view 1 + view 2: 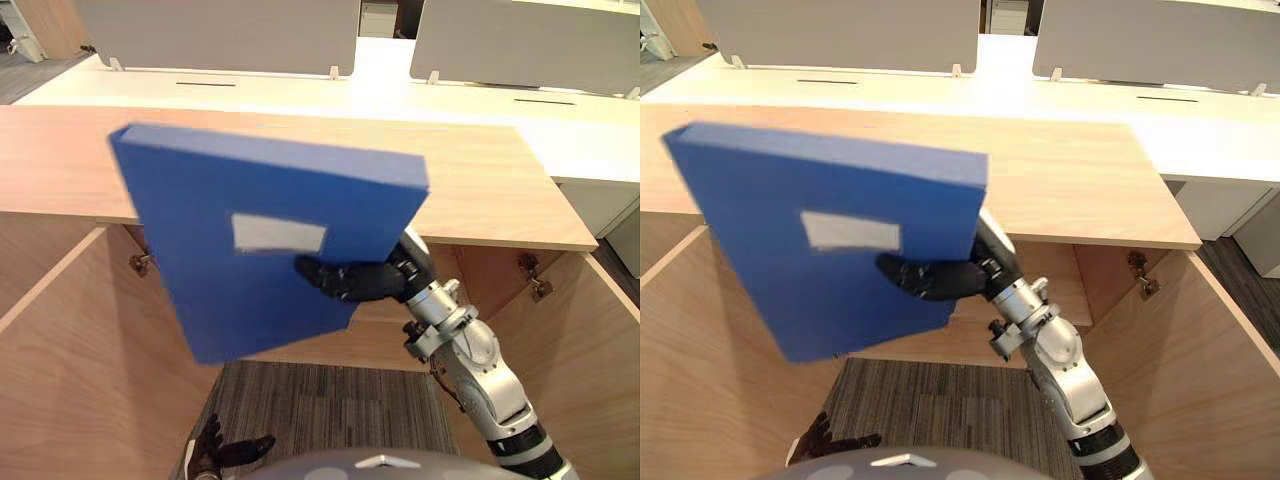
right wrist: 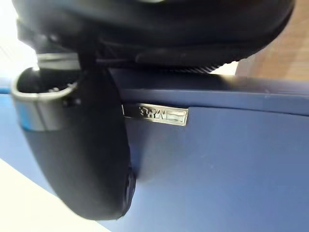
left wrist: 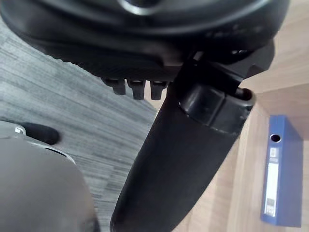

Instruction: Walk over to the cabinet, pick up the folder, carry it to the office cabinet, place the folder inside the office cabinet, then close the office cabinet door

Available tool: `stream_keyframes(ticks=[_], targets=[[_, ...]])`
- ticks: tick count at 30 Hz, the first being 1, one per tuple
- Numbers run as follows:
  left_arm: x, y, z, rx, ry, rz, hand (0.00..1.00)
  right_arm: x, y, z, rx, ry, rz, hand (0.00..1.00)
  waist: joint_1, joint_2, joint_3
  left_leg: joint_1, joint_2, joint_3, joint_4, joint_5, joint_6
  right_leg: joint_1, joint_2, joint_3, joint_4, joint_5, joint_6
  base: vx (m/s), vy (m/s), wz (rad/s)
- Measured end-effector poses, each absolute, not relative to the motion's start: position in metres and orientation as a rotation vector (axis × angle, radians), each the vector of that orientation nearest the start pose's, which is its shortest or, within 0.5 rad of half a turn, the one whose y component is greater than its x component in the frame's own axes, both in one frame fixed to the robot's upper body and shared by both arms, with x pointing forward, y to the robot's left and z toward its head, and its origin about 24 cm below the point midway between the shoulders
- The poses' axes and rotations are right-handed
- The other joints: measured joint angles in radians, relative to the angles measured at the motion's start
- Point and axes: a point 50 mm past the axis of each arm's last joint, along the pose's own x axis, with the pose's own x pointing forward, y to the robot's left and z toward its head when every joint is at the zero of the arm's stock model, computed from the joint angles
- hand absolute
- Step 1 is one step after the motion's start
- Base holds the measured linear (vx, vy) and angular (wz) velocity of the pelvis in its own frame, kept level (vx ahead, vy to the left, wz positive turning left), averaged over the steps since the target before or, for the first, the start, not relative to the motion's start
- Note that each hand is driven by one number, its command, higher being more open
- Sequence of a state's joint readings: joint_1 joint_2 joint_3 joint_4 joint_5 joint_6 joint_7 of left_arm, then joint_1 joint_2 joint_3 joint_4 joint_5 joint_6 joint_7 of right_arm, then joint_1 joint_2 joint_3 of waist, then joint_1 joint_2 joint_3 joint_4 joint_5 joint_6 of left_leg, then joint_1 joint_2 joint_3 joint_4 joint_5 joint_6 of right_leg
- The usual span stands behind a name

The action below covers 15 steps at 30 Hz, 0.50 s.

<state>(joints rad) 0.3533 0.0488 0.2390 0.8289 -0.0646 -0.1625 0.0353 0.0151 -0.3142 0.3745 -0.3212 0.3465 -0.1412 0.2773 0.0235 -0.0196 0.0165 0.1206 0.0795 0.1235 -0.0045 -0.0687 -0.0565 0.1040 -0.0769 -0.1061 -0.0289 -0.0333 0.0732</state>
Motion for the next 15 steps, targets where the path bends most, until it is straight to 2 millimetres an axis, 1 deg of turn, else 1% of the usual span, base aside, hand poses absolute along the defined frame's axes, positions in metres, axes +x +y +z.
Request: stream_keyframes(ticks=[2,3,4,5,6,7,8,9,10,12,13,15], targets=[[0.037,0.222,-0.150,-0.050,0.998,0.416,1.00,0.215,-0.091,0.100,0.051,-0.295,0.740,0.00,0.000,0.003,0.002,0.000,0.002,0.004,0.000,-0.002,-0.002,-0.003,0.002,0.004,0.000,0.000,0.000,-0.01,0.009,-0.08],[0.038,0.221,-0.151,-0.032,1.007,0.393,1.00,0.215,-0.090,0.095,0.013,-0.279,0.750,0.00,-0.001,0.009,0.007,-0.002,0.003,0.006,0.000,-0.003,-0.002,-0.006,0.003,0.005,0.000,0.001,-0.001,-0.01,0.003,-0.07],[0.041,0.223,-0.151,-0.003,1.011,0.365,1.00,0.215,-0.090,0.082,-0.065,-0.233,0.765,0.00,-0.001,0.007,0.007,-0.017,0.005,0.007,0.001,-0.003,-0.003,-0.021,0.004,0.006,0.001,0.002,-0.002,-0.01,0.000,-0.05],[0.043,0.223,-0.151,0.008,1.010,0.355,1.00,0.215,-0.090,0.076,-0.100,-0.209,0.774,0.00,-0.001,0.007,0.006,-0.026,0.005,0.008,0.002,-0.004,-0.004,-0.031,0.005,0.007,0.002,0.002,-0.002,-0.01,0.001,-0.06],[0.049,0.223,-0.151,0.026,1.007,0.331,1.00,0.216,-0.088,0.061,-0.191,-0.154,0.808,0.00,-0.001,0.007,0.009,-0.055,0.006,0.010,0.008,-0.004,-0.004,-0.060,0.005,0.010,0.005,0.004,-0.003,0.00,0.002,-0.05],[0.052,0.223,-0.151,0.032,1.001,0.321,1.00,0.217,-0.088,0.056,-0.226,-0.133,0.824,0.00,-0.001,0.005,0.015,-0.065,0.007,0.011,0.012,-0.005,-0.005,-0.071,0.005,0.013,0.008,0.004,-0.003,0.01,0.004,-0.09],[0.059,0.223,-0.150,0.041,0.984,0.309,1.00,0.219,-0.088,0.051,-0.284,-0.110,0.846,0.00,0.000,0.003,0.038,-0.072,0.007,0.015,0.021,-0.006,-0.006,-0.080,0.005,0.018,0.015,0.004,-0.003,-0.01,0.007,-0.14],[0.070,0.222,-0.149,0.048,0.960,0.295,1.00,0.223,-0.088,0.047,-0.344,-0.093,0.867,0.00,0.005,0.008,0.072,-0.097,0.009,0.021,0.047,-0.013,-0.003,-0.103,0.005,0.026,0.034,0.004,-0.004,-0.01,0.009,-0.16],[0.076,0.221,-0.148,0.053,0.946,0.285,1.00,0.225,-0.087,0.045,-0.369,-0.090,0.873,0.00,0.005,0.012,0.089,-0.116,0.011,0.023,0.063,-0.017,-0.001,-0.122,0.005,0.030,0.047,0.004,-0.004,-0.03,0.010,-0.18],[0.103,0.217,-0.142,0.069,0.882,0.244,1.00,0.238,-0.088,0.048,-0.456,-0.106,0.863,0.00,0.006,0.034,0.169,-0.197,0.015,0.023,0.147,-0.029,0.004,-0.198,0.000,0.033,0.114,0.002,-0.007,-0.06,0.017,-0.12],[0.110,0.216,-0.140,0.072,0.863,0.235,1.00,0.242,-0.088,0.049,-0.474,-0.112,0.857,0.00,0.006,0.038,0.190,-0.218,0.016,0.023,0.170,-0.032,0.006,-0.219,-0.001,0.033,0.136,-0.002,-0.012,-0.09,0.022,-0.08],[0.133,0.211,-0.134,0.086,0.807,0.200,1.00,0.253,-0.089,0.054,-0.534,-0.139,0.823,0.00,0.004,0.052,0.256,-0.285,0.023,0.018,0.250,-0.047,0.008,-0.297,-0.006,0.031,0.234,-0.026,-0.025,-0.09,0.014,-0.03]])
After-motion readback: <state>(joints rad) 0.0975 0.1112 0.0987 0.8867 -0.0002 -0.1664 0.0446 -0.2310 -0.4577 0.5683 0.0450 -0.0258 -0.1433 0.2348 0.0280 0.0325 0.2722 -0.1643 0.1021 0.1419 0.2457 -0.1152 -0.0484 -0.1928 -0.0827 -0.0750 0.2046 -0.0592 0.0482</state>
